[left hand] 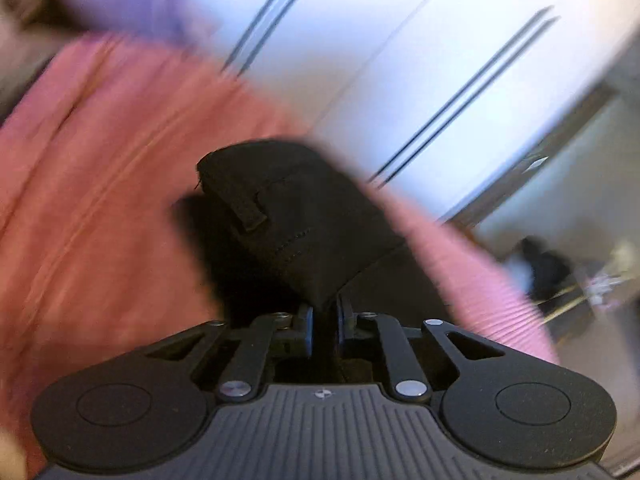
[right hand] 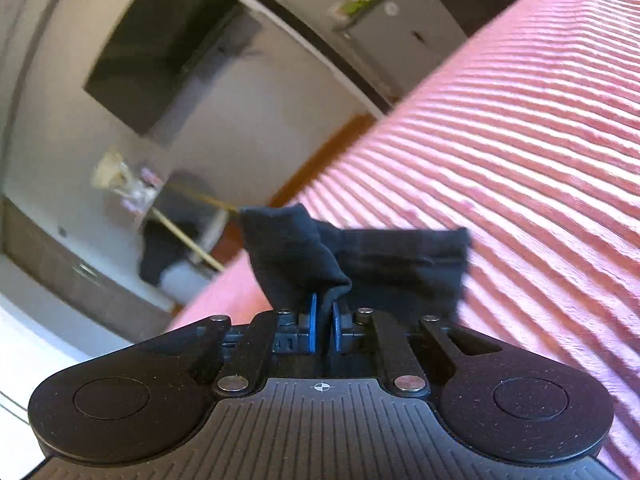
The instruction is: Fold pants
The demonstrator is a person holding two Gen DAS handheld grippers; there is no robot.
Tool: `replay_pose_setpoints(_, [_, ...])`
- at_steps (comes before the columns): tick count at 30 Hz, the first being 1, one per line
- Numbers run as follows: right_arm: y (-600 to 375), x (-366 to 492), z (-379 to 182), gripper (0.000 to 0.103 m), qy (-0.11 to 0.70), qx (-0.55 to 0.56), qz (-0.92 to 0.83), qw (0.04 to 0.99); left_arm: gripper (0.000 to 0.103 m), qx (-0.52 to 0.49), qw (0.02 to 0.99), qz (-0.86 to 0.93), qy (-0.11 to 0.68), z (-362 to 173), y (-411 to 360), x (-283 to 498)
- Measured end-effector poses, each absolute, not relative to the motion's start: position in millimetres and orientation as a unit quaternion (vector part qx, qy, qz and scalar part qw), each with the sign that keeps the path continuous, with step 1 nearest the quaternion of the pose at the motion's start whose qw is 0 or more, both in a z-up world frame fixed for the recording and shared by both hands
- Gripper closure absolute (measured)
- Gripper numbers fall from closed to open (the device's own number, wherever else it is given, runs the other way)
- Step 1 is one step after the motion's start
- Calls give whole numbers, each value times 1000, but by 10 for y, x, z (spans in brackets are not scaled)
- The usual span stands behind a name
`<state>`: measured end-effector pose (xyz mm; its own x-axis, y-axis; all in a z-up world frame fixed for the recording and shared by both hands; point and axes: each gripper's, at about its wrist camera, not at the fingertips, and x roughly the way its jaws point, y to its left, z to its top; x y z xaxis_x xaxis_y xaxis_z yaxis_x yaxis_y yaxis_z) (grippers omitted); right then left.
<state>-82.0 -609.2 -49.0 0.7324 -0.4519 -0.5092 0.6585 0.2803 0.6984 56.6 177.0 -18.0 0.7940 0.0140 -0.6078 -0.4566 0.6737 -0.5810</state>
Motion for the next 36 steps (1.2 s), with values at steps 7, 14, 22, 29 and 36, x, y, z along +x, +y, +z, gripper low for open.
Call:
replay_pose_setpoints(7, [-6215, -839, -582, 76, 111, 523, -344, 772, 67, -370, 868, 134, 303, -269, 1732, 567])
replay_pose_setpoints(14, [-6102, -738, -414, 94, 103, 470, -330, 812, 65, -364, 871, 136, 299, -238, 1672, 620])
replay_pose_setpoints(22, [-6101, -878, -81, 96, 74, 410, -380, 826, 68, -354, 872, 152, 301, -155, 1680, 559])
replay_pose_setpoints(29, [-6155, -904, -57, 76, 105, 370, -502, 774, 36, -293, 884, 203, 301, -28, 1547, 427])
replay_pose_setpoints(36, [-5847, -94, -214, 82, 239, 263, -390, 850, 27, -171, 932, 168, 271, 289, 988, 508])
